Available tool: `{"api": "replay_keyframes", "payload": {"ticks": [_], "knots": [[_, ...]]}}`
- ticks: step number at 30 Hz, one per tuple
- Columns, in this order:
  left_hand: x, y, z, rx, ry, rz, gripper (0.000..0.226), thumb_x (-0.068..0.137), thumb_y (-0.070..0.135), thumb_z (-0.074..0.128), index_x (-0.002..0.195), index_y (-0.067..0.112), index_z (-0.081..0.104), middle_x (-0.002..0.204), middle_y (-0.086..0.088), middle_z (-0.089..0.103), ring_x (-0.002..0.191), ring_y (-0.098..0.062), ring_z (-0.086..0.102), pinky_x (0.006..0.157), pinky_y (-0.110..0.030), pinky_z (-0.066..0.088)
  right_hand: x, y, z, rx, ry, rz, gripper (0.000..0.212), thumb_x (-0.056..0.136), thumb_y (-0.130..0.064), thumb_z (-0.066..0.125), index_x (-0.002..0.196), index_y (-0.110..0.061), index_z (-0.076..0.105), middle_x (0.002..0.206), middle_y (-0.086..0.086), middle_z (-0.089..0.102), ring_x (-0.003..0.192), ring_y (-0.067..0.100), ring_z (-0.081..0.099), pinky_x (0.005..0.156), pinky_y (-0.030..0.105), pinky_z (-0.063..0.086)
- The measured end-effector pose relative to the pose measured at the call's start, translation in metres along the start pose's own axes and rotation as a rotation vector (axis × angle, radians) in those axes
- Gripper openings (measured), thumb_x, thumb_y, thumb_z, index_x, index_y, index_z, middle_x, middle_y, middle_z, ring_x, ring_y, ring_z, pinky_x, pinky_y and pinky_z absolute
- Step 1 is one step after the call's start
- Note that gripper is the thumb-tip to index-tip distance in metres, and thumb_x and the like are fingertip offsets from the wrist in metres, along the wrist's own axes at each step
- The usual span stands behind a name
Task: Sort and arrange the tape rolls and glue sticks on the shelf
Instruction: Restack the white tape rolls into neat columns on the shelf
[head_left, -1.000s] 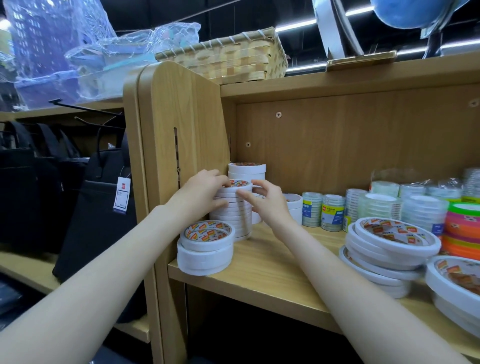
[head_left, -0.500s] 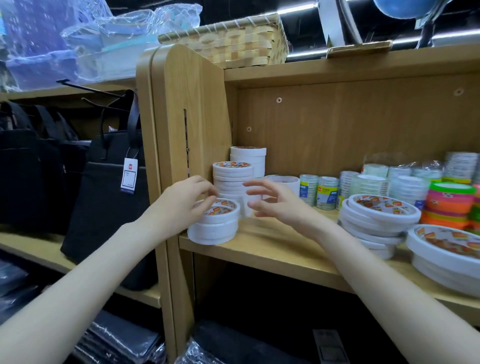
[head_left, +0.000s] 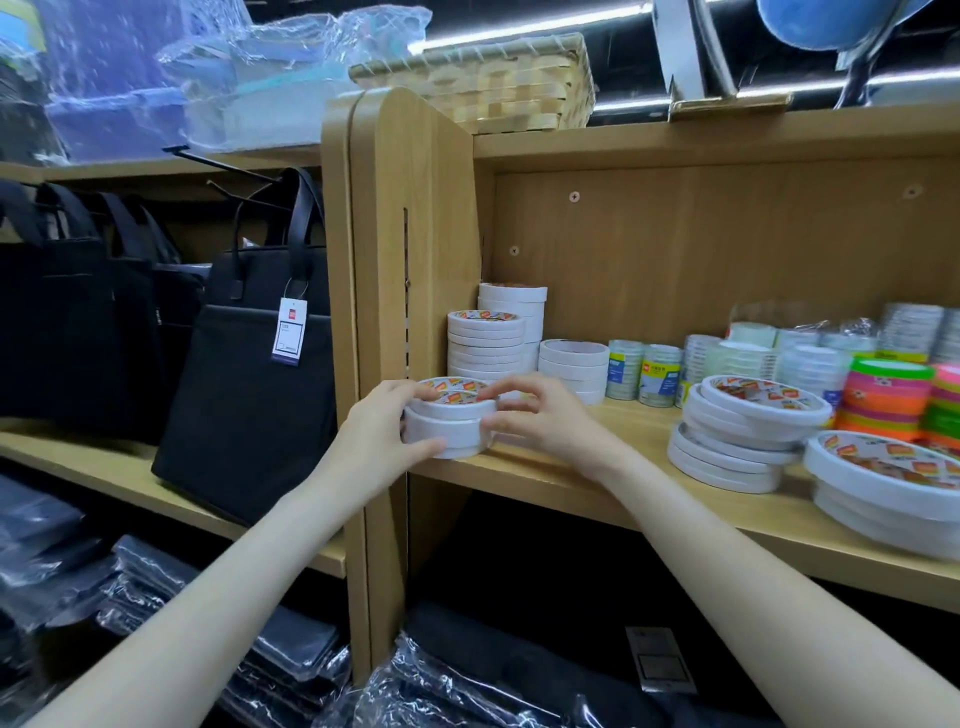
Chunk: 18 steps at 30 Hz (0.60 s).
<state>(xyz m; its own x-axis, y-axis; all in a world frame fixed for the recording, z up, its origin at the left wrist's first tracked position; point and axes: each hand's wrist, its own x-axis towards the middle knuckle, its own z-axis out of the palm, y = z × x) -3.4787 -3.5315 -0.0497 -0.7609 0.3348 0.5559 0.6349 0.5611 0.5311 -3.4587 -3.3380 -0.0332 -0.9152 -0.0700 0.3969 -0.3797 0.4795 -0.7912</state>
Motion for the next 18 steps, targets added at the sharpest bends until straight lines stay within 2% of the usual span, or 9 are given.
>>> {"api": "replay_keyframes", "payload": {"ticks": [2, 6, 9, 12, 14, 16, 18], "knots": [[-0.001, 0.001, 0.0, -0.024, 0.028, -0.008, 0.038, 0.076, 0.016, 0.075, 0.111, 0.016, 0.058, 0.12, 0.0, 0.049, 0.114, -0.013, 0.049, 0.092, -0.023, 0.047, 0.001, -0.002, -0.001, 0.025, -0.011, -0.004, 0.02, 0.079, -0.002, 0.07, 0.098, -0.002, 0.064, 0.106, 0.005, 0.06, 0.091, 0.006, 0.06, 0.069, 0.012, 0.052], [-0.001, 0.005, 0.002, -0.007, 0.029, -0.015, 0.031, 0.077, 0.017, 0.074, 0.1, 0.02, 0.053, 0.117, 0.002, 0.047, 0.115, -0.015, 0.048, 0.095, -0.032, 0.049, 0.006, -0.004, -0.002, -0.08, -0.021, 0.001, 0.017, 0.076, -0.008, 0.074, 0.088, -0.015, 0.064, 0.108, 0.005, 0.063, 0.103, 0.016, 0.061, 0.085, 0.024, 0.049], [0.0, 0.007, 0.003, 0.018, 0.013, -0.031, 0.031, 0.081, 0.017, 0.07, 0.108, 0.018, 0.055, 0.127, -0.003, 0.046, 0.119, -0.016, 0.046, 0.097, -0.033, 0.047, 0.005, -0.003, 0.0, -0.07, -0.004, 0.033, 0.024, 0.077, -0.011, 0.073, 0.098, -0.016, 0.063, 0.112, 0.002, 0.061, 0.106, 0.016, 0.059, 0.085, 0.025, 0.051], [-0.003, 0.01, 0.005, 0.01, 0.105, -0.051, 0.03, 0.085, 0.016, 0.065, 0.115, 0.015, 0.057, 0.125, -0.002, 0.048, 0.115, -0.013, 0.048, 0.085, -0.02, 0.043, 0.003, 0.001, 0.001, -0.089, 0.04, 0.079, 0.036, 0.079, -0.018, 0.073, 0.112, -0.018, 0.059, 0.11, -0.003, 0.057, 0.109, 0.011, 0.053, 0.087, 0.025, 0.042], [-0.008, 0.011, 0.009, -0.031, 0.174, -0.097, 0.031, 0.087, 0.014, 0.062, 0.118, 0.015, 0.056, 0.125, -0.002, 0.048, 0.113, -0.01, 0.047, 0.081, -0.014, 0.037, 0.001, 0.002, 0.003, 0.007, 0.04, 0.152, 0.04, 0.078, -0.018, 0.073, 0.115, -0.02, 0.057, 0.113, 0.002, 0.059, 0.109, 0.013, 0.054, 0.092, 0.028, 0.043], [-0.013, 0.013, 0.015, -0.038, 0.224, -0.13, 0.037, 0.086, 0.012, 0.063, 0.122, 0.015, 0.053, 0.128, -0.004, 0.045, 0.114, -0.012, 0.048, 0.083, -0.015, 0.038, 0.0, 0.004, 0.006, 0.12, 0.054, 0.198, 0.046, 0.077, -0.014, 0.074, 0.118, -0.02, 0.054, 0.113, 0.006, 0.061, 0.109, 0.017, 0.057, 0.097, 0.035, 0.047], [-0.018, 0.014, 0.021, -0.032, 0.247, -0.134, 0.044, 0.085, 0.012, 0.064, 0.126, 0.015, 0.049, 0.128, -0.006, 0.042, 0.114, -0.015, 0.051, 0.087, -0.018, 0.044, -0.002, 0.004, 0.008, 0.071, 0.074, 0.2, 0.054, 0.077, -0.014, 0.075, 0.124, -0.017, 0.05, 0.117, 0.008, 0.061, 0.112, 0.018, 0.056, 0.095, 0.029, 0.045]]}}
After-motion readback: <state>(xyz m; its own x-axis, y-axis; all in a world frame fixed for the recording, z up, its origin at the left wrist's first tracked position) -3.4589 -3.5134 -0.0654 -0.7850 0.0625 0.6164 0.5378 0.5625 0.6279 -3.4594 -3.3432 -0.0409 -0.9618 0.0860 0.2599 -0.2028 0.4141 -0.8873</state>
